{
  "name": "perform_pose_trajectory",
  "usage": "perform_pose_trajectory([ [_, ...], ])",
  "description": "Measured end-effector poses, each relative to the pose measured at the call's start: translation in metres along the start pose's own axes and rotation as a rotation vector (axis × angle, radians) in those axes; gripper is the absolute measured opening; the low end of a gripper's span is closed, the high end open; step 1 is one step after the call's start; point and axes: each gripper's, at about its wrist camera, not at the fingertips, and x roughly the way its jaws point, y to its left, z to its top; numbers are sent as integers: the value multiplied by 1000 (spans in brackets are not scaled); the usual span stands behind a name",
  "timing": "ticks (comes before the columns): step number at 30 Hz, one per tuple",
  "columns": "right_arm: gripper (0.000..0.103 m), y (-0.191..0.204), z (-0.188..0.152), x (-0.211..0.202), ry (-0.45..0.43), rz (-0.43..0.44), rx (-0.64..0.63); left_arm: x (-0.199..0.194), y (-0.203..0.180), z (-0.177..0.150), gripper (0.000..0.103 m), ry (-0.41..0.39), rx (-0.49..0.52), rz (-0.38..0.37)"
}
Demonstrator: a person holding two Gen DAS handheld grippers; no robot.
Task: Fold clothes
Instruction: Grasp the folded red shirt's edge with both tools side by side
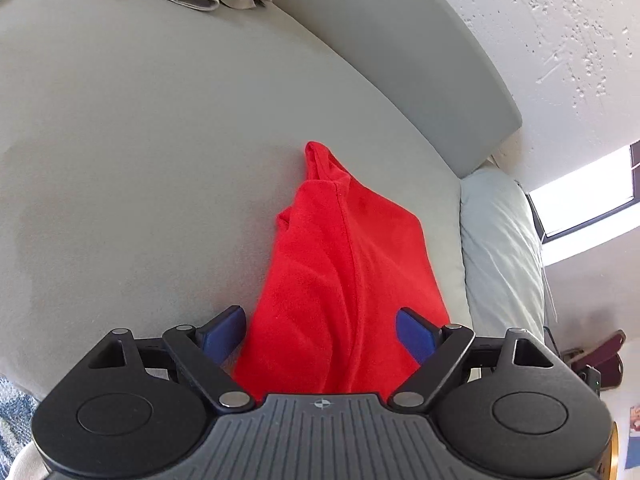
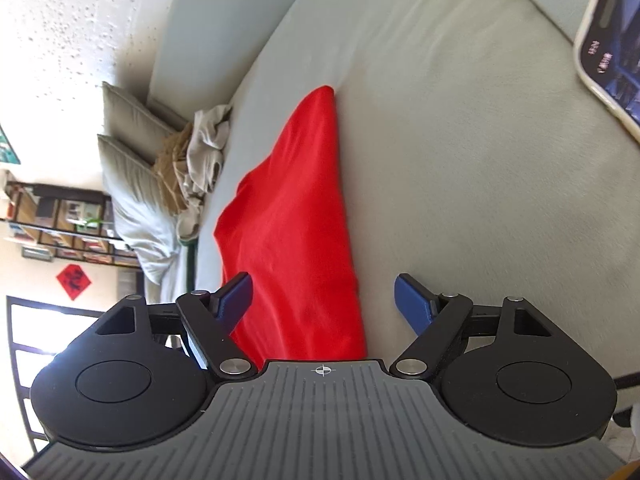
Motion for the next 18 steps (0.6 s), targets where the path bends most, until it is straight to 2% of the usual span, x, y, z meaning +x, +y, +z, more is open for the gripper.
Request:
perform_pose_trajectory([
  [4,72,-5,12,11,14,34,17,17,-1,8,83,65,36,-41],
  [9,72,-3,26,31,32,59,21,35,-3,16,88,99,51,-93],
  [15,73,20,38,68,38,27,-83,58,-20,26,89,173,119,-116],
  [18,72,30,40,84,20,6,-180,72,-24,27,82,190,109,-127],
])
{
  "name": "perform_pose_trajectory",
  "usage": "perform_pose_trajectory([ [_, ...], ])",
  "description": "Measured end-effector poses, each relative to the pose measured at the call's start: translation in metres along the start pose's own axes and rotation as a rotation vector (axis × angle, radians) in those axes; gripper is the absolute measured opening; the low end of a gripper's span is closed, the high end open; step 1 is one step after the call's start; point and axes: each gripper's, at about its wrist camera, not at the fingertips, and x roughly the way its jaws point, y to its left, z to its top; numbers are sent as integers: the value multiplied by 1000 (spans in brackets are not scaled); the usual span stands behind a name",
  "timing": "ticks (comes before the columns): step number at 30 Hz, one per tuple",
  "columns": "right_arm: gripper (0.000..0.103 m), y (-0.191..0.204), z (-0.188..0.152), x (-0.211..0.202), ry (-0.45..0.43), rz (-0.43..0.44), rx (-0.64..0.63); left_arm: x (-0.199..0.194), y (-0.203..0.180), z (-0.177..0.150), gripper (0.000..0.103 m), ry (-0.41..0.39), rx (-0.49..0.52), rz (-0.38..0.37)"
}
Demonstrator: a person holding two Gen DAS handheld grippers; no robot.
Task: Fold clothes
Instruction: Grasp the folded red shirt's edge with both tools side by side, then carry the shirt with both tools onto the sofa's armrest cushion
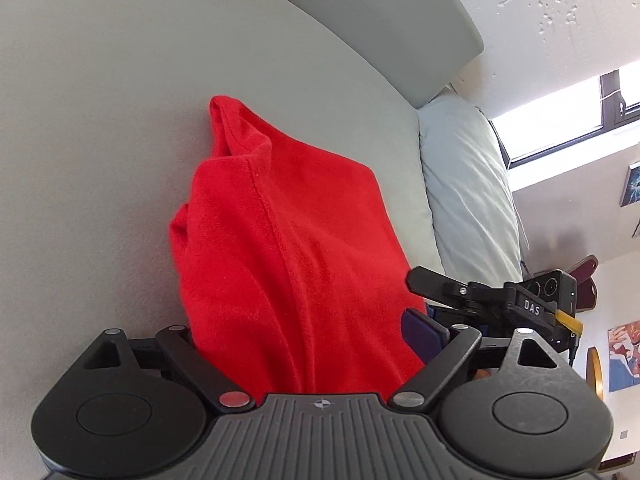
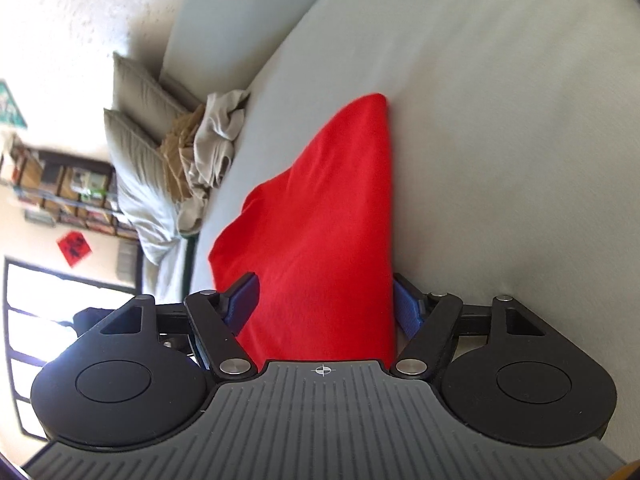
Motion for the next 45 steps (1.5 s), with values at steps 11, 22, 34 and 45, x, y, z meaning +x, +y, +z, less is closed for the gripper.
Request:
perform_pose_trajectory([
  [11,27,37,-24,-33,-112,-179,-80,-10,-95,-36,26,-87,249,341],
  [22,27,30,-71,-218,-335,-335,-68,25,-247,-88,26,-70,456,160],
  [34,29,-24,-13,-425,-723,-570,-148,180,-386,-74,32,-15,483,-147],
  [45,70,-152,3,-415,-502,-652,50,262,-373,-66,36,188,465,88],
])
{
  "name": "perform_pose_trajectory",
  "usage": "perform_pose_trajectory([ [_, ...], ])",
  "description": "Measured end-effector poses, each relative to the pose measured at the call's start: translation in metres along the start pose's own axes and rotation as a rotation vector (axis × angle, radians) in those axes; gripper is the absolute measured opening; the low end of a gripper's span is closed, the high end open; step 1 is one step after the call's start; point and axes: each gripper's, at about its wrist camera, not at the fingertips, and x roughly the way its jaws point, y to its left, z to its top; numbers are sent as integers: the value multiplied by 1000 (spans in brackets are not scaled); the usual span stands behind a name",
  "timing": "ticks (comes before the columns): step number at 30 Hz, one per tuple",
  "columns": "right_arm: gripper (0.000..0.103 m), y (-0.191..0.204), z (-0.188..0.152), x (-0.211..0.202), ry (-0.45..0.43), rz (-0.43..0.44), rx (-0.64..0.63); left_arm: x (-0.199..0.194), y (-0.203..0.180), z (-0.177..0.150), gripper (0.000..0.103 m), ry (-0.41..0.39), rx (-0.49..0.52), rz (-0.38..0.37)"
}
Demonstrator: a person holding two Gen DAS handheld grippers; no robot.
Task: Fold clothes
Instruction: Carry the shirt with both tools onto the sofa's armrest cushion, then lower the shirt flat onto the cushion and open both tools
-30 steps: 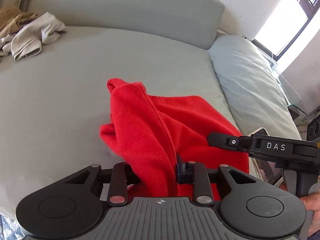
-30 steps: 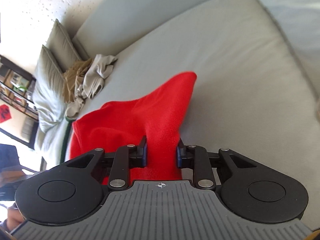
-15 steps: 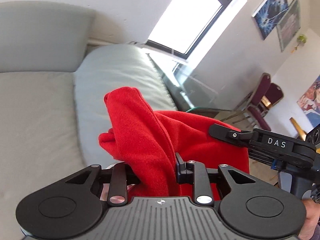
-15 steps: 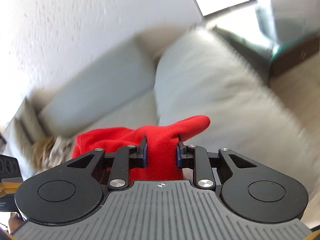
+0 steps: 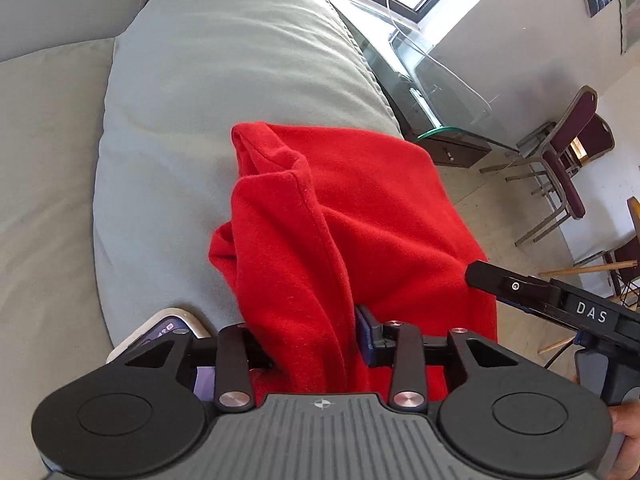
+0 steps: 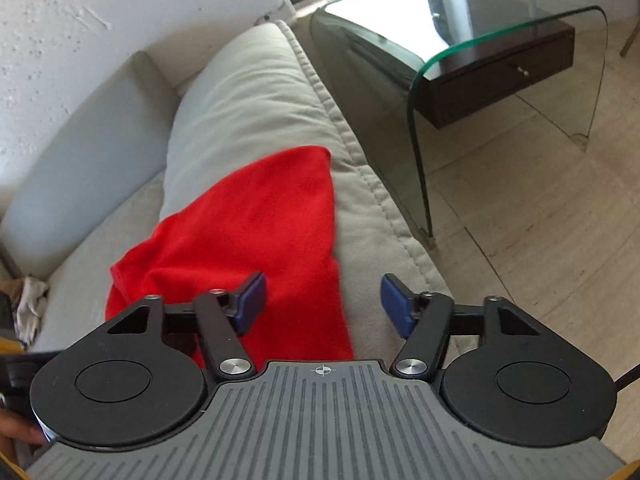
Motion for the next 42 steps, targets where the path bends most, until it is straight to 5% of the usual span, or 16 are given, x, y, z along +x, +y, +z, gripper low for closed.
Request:
perform_pose_trajectory([
  [2,69,1,0,-3,-31,22,-12,-5,1,-1,37,-1,-22,-17],
  [6,69,-12,17,-4,-52,111,64,-26,14,-7,68,-65,-124,-81],
  [13,70,-39,46,5,-26,210,170,-55,27,18,76,-198,-194,-112],
  [15,70,-41,51,12,-20,221,178,-43,24,37,77,-199,-178,-52],
  [18,62,-38,57,32,-4,226,182,-13,26,57,70,-131,-195,15],
  [20,51,-37,60,46,9,237,194,2,29,64,66,-97,-209,-18],
  [23,50,-31,65,64,29,228,172,15,30,66,62,-81,-188,-18],
  [25,49,-29,68,78,57,208,160,23,30,67,44,-76,-171,-13],
  [27,31,-27,69,86,57,202,153,19,24,67,16,-124,-111,-17],
  [28,9,-26,69,87,45,202,146,16,20,66,12,-153,-77,-19],
  [31,8,-19,66,70,-92,190,89,6,3,63,11,-278,69,-12],
  [33,8,-12,63,65,-152,138,45,10,-7,62,12,-335,138,24],
  [36,9,-6,62,67,-183,70,12,33,-6,67,33,-283,115,145],
  [39,25,-14,64,72,-131,14,64,13,4,66,40,-353,4,158],
  [40,34,-16,63,61,-152,-2,72,5,8,66,50,-381,-36,158],
  [42,53,-19,60,35,-205,-32,86,-19,11,62,54,-417,-48,163],
])
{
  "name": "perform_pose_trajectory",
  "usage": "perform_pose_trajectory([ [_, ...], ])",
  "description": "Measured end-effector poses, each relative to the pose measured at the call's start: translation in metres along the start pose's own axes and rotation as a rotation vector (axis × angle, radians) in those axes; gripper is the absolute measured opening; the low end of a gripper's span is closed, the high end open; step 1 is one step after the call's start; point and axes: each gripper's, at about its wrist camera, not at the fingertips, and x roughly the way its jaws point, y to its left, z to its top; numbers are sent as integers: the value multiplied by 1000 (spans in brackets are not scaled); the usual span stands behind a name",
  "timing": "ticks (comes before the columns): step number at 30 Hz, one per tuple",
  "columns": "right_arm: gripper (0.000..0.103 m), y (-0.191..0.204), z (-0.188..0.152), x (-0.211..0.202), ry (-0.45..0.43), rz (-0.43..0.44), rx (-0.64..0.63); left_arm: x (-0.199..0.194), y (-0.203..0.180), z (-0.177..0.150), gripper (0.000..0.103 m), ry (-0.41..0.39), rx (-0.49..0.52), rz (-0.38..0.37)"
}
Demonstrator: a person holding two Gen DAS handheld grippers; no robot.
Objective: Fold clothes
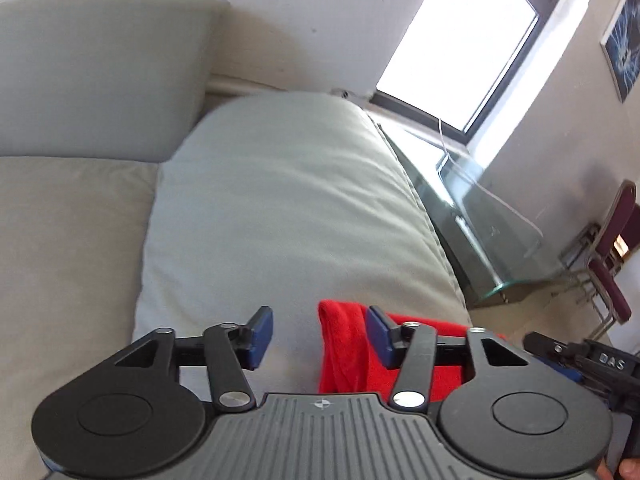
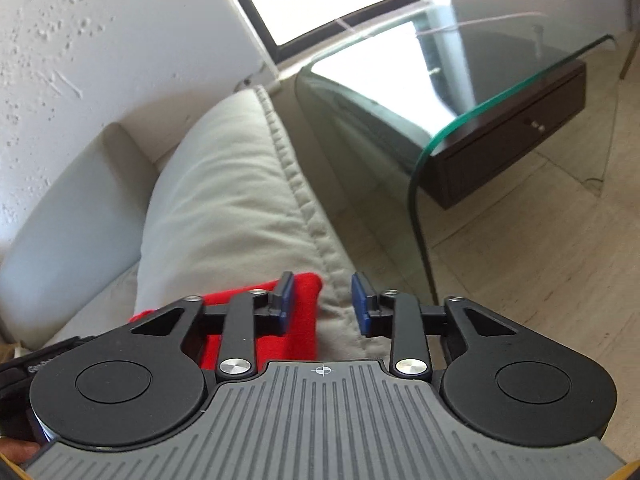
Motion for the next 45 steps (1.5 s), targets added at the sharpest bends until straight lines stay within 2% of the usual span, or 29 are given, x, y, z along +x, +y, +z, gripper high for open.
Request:
perform_pose_trajectory([
  [1,57,0,0,-15,-8,4,-1,-14,1,3,54,-9,12,-4],
  [3,56,0,-1,-44,-2,34,-6,-43,-3,-1,52,-10,59,-21],
  [5,56,11,-12,-69,20,55,-57,-63,-16,-13,47,3,126,-22],
  [6,56,17,-18,-82,30,64,-85,-68,-24,-24,41,35,166,-18],
  [7,51,27,-29,-89,55,57,-139,-71,-32,-36,30,75,205,-13],
  [9,35,45,-51,-95,119,40,-235,-69,-50,-61,19,174,275,-2],
  [10,27,52,-63,-95,158,34,-266,-66,-59,-73,17,198,306,4],
  [13,26,64,-94,-89,227,-51,-342,-48,-80,-99,19,253,393,57],
  [15,21,64,-105,-81,248,-132,-389,-35,-83,-103,20,290,380,96],
  [16,20,61,-106,-79,256,-167,-388,-36,-86,-101,20,299,373,110],
  [17,26,57,-105,-82,264,-197,-364,-40,-89,-97,20,304,367,122],
  [18,28,55,-102,-89,272,-202,-336,-49,-92,-93,20,302,363,127],
  [19,28,55,-98,-101,272,-186,-312,-61,-97,-90,28,290,366,124],
  [20,34,57,-93,-114,265,-171,-299,-76,-101,-90,35,272,374,116],
  [22,60,61,-84,-140,252,-145,-277,-102,-110,-88,58,230,386,118],
  [23,69,65,-80,-153,248,-136,-267,-114,-113,-87,61,221,381,119],
  [28,78,91,-71,-212,265,-106,-269,-166,-121,-81,88,215,344,119],
  [31,83,104,-73,-240,262,-126,-289,-192,-125,-81,94,207,355,128],
  [37,84,118,-76,-282,277,-168,-264,-230,-130,-81,99,186,383,136],
  [45,84,127,-82,-319,272,-227,-275,-250,-138,-86,99,182,389,108],
])
